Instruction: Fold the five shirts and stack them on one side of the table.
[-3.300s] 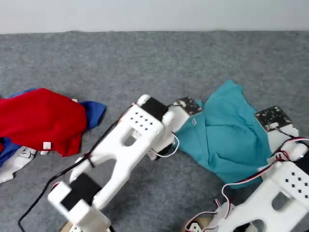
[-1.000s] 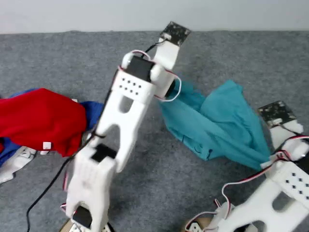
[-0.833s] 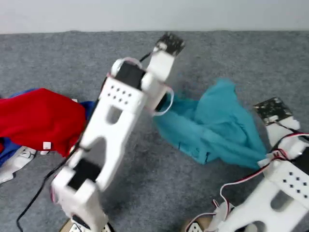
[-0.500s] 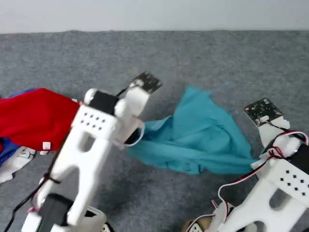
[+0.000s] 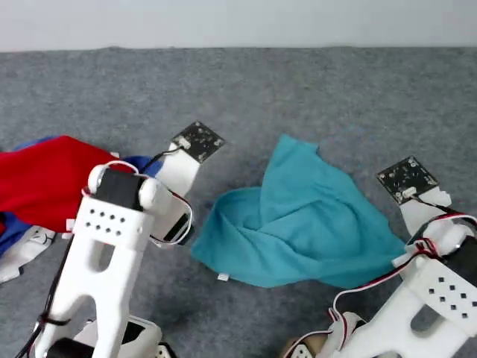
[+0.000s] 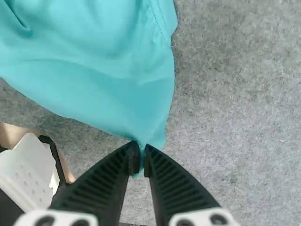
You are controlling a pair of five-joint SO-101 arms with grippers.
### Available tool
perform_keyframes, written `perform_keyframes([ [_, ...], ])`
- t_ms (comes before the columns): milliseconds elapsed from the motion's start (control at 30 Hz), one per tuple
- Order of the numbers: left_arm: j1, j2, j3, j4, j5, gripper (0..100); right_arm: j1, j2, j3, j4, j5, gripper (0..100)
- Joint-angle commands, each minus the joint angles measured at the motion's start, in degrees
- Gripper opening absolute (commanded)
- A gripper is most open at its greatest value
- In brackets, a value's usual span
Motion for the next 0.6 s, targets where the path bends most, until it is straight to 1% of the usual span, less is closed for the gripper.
perform_keyframes([
  [0, -0.09, -2.02, -0.13, 1.05, 3.43, 25, 0.75, -1.36, -2.73, 2.24, 0.44, 0.9],
  [100, 0.0, -2.02, 2.51, -1.58, 3.34, 25, 0.75, -1.36, -2.73, 2.24, 0.44, 0.9],
  [267, 1.49, -2.02, 12.79, -8.0, 0.88, 25, 0.75, -1.01, -2.64, 2.24, 0.44, 0.9],
  [367, 3.69, -2.02, 17.45, -11.96, 0.79, 25, 0.66, -1.01, -2.64, 2.24, 0.35, 0.9],
  [567, 3.96, -2.02, 22.81, -20.31, 1.58, 25, 0.66, -1.19, -2.64, 2.24, 0.26, 0.9],
])
